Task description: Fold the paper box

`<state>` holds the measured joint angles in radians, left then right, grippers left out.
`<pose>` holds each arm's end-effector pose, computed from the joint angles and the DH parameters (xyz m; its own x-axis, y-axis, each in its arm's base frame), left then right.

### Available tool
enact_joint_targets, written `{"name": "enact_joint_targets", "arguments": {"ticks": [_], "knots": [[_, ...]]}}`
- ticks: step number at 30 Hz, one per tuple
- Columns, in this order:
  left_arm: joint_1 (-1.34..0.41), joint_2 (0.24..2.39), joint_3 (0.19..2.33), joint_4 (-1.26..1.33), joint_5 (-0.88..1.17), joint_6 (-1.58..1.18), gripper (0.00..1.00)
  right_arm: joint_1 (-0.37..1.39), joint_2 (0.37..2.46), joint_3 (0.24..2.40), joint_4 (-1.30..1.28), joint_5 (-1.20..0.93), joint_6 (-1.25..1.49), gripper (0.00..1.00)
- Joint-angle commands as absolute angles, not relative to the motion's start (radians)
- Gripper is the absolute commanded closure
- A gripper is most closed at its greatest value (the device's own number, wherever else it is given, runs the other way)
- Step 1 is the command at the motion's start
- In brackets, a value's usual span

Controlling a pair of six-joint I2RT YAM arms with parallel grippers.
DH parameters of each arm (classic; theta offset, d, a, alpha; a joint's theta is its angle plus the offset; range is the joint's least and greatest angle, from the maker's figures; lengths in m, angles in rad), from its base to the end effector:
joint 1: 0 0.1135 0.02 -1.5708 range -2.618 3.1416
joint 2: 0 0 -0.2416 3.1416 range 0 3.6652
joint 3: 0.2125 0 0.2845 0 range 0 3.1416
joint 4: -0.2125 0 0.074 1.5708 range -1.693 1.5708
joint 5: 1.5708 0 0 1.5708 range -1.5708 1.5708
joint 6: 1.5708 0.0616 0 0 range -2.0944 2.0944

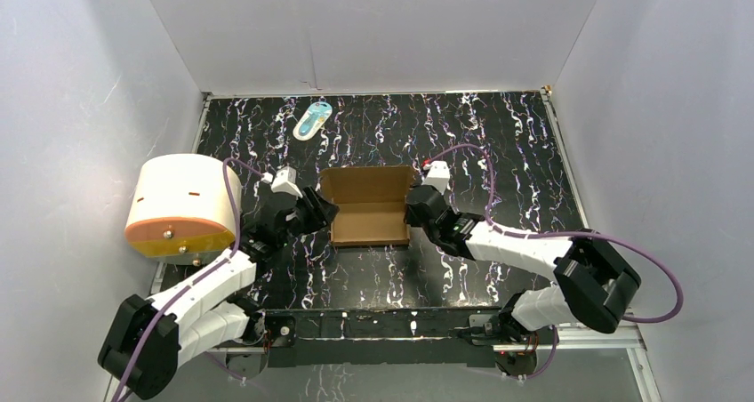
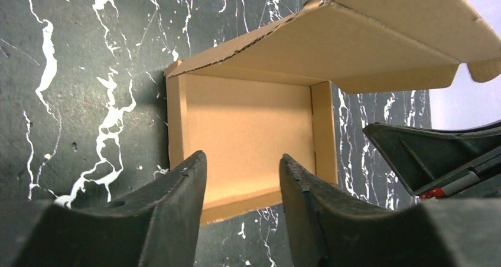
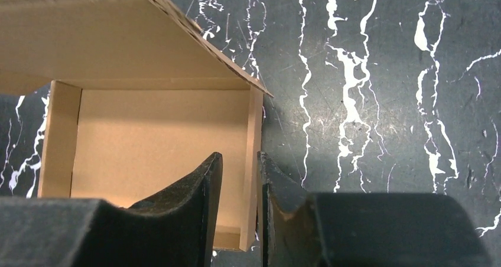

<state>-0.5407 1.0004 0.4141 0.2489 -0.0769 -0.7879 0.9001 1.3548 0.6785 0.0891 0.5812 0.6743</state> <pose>0.2444 -0.1412 0.1681 -0.5199 -0.5122 -0.6836 0.1170 0.7500 -0.6510 0.2298 0.2352 0.1527 -0.5004 0.2089 -0.8402 -0.0745 0.9565 0.2822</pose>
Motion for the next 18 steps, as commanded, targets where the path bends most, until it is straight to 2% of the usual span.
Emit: {"name": "enact_joint_targets", "arguments": {"ticks": [1, 3, 6, 13, 18], "knots": [[-0.546, 0.919, 0.433, 0.191, -0.035, -0.753, 0.5, 0.904, 1.285, 0.703, 0.133, 0.546, 0.579, 0.62], [-0.546, 0.887, 0.447, 0.139, -0.061, -0.707, 0.46, 0.903, 1.253, 0.696, 0.136, 0.54, 0.493, 0.58], [-0.54, 0.861, 0.456, 0.111, -0.088, -0.612, 0.47, 0.88, 1.198, 0.648, 0.184, 0.518, 0.334, 0.49], [-0.423, 0.959, 0.487, 0.184, 0.076, -0.477, 0.46, 0.675, 1.1, 0.555, 0.348, 0.091, -0.039, 0.4], [-0.327, 1.041, 0.487, 0.338, 0.164, -0.479, 0.45, 0.518, 1.136, 0.545, 0.433, -0.193, -0.113, 0.38]]}}
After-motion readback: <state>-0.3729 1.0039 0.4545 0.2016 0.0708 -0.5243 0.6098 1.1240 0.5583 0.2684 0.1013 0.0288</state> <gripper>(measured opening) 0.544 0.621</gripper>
